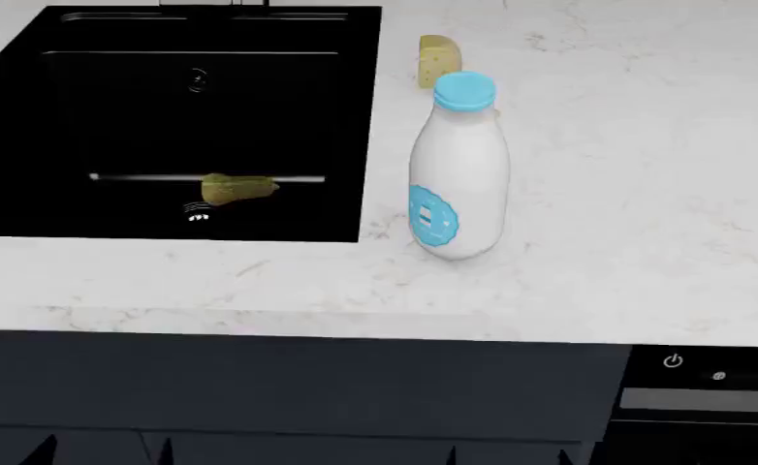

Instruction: Pick the milk from the counter and place it in the sink

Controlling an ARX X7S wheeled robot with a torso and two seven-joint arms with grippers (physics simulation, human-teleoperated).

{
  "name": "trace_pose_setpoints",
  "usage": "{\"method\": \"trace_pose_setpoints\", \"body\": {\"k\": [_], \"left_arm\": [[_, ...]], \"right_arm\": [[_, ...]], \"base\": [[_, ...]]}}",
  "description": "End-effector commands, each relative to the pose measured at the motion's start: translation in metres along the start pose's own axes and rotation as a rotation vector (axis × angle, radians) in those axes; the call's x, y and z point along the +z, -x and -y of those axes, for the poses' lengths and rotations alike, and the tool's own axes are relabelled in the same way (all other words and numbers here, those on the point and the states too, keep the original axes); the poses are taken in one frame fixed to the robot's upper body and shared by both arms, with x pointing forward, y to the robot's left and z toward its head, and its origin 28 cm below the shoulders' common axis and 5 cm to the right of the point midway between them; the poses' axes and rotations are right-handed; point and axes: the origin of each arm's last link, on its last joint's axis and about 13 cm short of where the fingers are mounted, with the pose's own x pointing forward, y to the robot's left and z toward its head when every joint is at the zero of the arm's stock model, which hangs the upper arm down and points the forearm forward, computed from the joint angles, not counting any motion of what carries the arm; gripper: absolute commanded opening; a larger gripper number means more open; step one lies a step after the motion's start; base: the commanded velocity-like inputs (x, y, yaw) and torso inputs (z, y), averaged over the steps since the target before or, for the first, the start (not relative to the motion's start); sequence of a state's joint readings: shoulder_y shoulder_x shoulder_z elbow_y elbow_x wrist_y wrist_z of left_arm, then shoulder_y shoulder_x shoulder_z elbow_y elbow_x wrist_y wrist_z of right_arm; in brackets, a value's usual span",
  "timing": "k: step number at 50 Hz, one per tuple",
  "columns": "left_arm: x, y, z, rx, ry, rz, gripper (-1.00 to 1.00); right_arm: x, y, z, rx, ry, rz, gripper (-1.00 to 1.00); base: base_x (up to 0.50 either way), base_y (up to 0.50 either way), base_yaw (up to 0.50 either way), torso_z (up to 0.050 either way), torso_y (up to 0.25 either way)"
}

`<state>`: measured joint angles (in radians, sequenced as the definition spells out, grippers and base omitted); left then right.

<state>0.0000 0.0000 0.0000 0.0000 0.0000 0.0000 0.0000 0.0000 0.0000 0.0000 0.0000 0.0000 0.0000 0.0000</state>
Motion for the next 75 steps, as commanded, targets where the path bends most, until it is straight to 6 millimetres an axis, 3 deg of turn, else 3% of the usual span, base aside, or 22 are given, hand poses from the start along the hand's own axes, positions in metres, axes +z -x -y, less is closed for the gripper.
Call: {"method": "trace_pose_setpoints", "body": {"k": [1,38,47,66,75], "left_arm": [[0.000,0.000,-0.002,0.011,0.000,0.000,1.00],[0.003,0.001,0.000,-0.009,0.005,-0.003,1.00],[0.011,0.003,0.001,-0.013,-0.006,-0.004,1.00],[0.072,-0.017,0.004,-0.066,0.065,-0.050,1.00],[0.102,-0.034,0.001,-0.134,0.005,-0.021,1.00]], "right_arm": [[0.000,0.000,0.000,0.000,0.000,0.000,1.00],[-0.002,0.000,-0.001,0.008,0.024,-0.020,1.00],[0.005,0.001,0.000,0.000,0.033,0.006,1.00],[0.061,0.002,0.015,-0.052,0.049,0.023,1.00],[0.106,0.003,0.034,-0.073,0.108,0.031,1.00]], "base": [[0.00,0.00,0.00,0.000,0.000],[0.00,0.00,0.00,0.000,0.000],[0.00,0.00,0.00,0.000,0.000],[0.00,0.00,0.00,0.000,0.000],[0.00,0.00,0.00,0.000,0.000]]}}
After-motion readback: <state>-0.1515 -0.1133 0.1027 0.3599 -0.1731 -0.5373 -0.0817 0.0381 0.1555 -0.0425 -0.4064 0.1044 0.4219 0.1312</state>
